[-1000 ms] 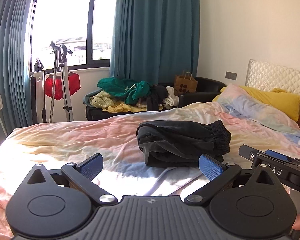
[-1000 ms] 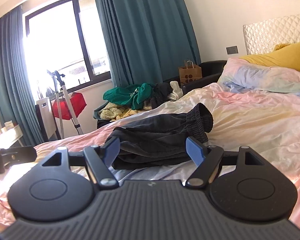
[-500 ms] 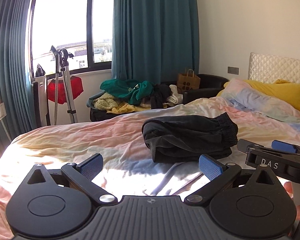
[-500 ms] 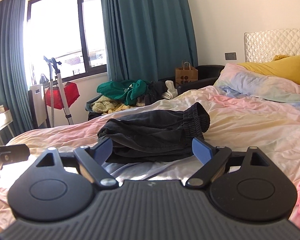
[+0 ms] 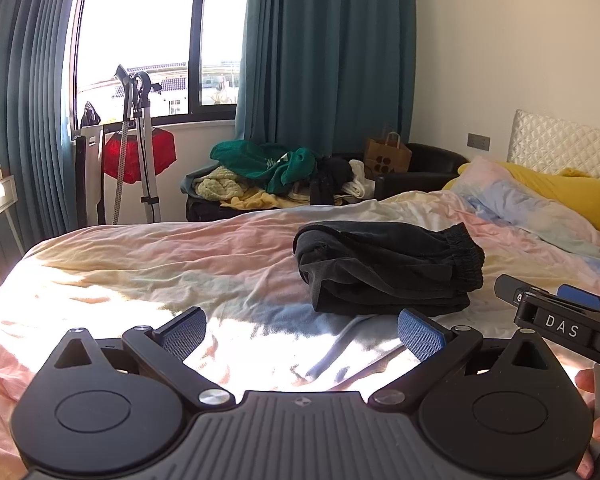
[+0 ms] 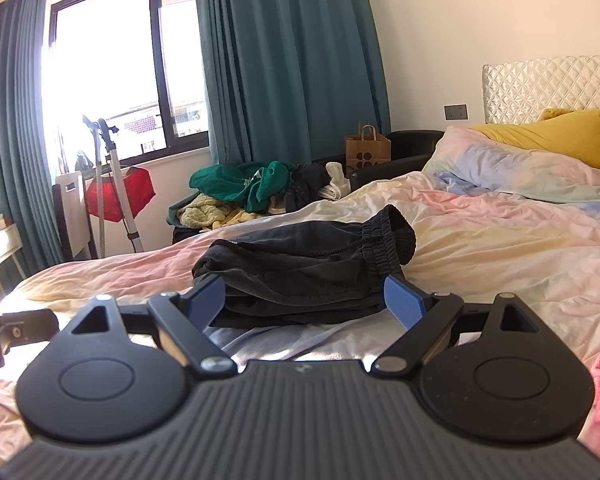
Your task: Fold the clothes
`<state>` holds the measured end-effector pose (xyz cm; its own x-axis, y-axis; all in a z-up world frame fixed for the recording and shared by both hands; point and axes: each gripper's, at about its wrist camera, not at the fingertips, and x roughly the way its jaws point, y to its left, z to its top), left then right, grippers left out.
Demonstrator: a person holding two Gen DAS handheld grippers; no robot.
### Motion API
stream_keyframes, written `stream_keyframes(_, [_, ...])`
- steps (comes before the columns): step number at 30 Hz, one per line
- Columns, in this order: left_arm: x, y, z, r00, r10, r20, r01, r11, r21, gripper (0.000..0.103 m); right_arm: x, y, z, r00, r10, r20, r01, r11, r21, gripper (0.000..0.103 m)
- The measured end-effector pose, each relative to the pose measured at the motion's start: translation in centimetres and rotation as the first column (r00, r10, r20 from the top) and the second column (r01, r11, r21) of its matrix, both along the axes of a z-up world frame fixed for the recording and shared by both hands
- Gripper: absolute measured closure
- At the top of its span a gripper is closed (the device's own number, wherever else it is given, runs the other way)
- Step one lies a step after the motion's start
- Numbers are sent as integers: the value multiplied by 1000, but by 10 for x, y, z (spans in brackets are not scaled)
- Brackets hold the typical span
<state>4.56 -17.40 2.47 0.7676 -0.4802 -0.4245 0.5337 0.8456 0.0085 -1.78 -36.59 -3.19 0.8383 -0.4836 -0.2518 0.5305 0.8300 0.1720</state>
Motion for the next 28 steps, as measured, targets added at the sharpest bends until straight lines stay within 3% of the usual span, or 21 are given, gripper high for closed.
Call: stream_keyframes(28, [-5, 3, 0, 1000, 14, 25, -15, 1000, 20, 0, 7, 5, -2, 999, -3, -47, 2, 1000, -18, 15])
